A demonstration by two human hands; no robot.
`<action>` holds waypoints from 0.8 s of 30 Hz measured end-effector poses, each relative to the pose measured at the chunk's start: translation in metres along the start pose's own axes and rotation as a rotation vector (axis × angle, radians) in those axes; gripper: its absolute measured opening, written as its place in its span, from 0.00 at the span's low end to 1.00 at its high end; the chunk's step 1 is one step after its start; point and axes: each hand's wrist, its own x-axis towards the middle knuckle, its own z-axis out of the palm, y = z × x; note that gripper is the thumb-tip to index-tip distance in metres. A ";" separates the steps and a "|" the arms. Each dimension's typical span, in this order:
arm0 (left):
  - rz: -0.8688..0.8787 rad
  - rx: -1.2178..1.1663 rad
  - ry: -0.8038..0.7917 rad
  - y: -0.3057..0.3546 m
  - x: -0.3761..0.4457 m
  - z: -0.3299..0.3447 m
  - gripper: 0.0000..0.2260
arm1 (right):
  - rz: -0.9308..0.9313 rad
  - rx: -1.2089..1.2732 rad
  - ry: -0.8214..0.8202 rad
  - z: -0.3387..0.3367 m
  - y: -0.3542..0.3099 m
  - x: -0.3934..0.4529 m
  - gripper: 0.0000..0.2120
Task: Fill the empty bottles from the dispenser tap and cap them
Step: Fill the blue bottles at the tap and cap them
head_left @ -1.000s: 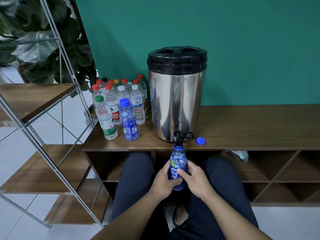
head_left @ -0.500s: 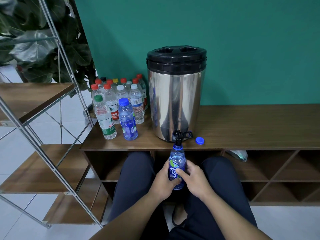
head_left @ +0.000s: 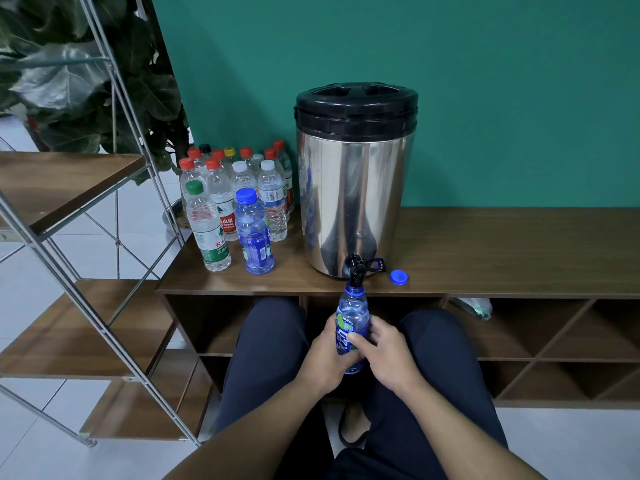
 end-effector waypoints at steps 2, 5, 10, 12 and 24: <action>-0.016 -0.012 0.017 -0.001 0.002 0.000 0.30 | -0.013 -0.022 0.016 0.001 -0.001 0.000 0.14; -0.020 -0.009 0.027 -0.001 0.006 0.000 0.26 | -0.013 -0.041 0.034 0.002 -0.003 -0.001 0.15; 0.008 -0.023 0.047 0.001 0.012 0.000 0.25 | 0.000 -0.044 0.051 0.001 -0.004 0.003 0.17; 0.016 -0.041 0.057 0.002 0.013 0.000 0.25 | 0.006 -0.037 0.052 0.001 -0.004 0.004 0.18; 0.016 -0.067 0.100 0.001 0.018 0.000 0.25 | 0.027 -0.056 0.037 0.001 -0.002 0.008 0.17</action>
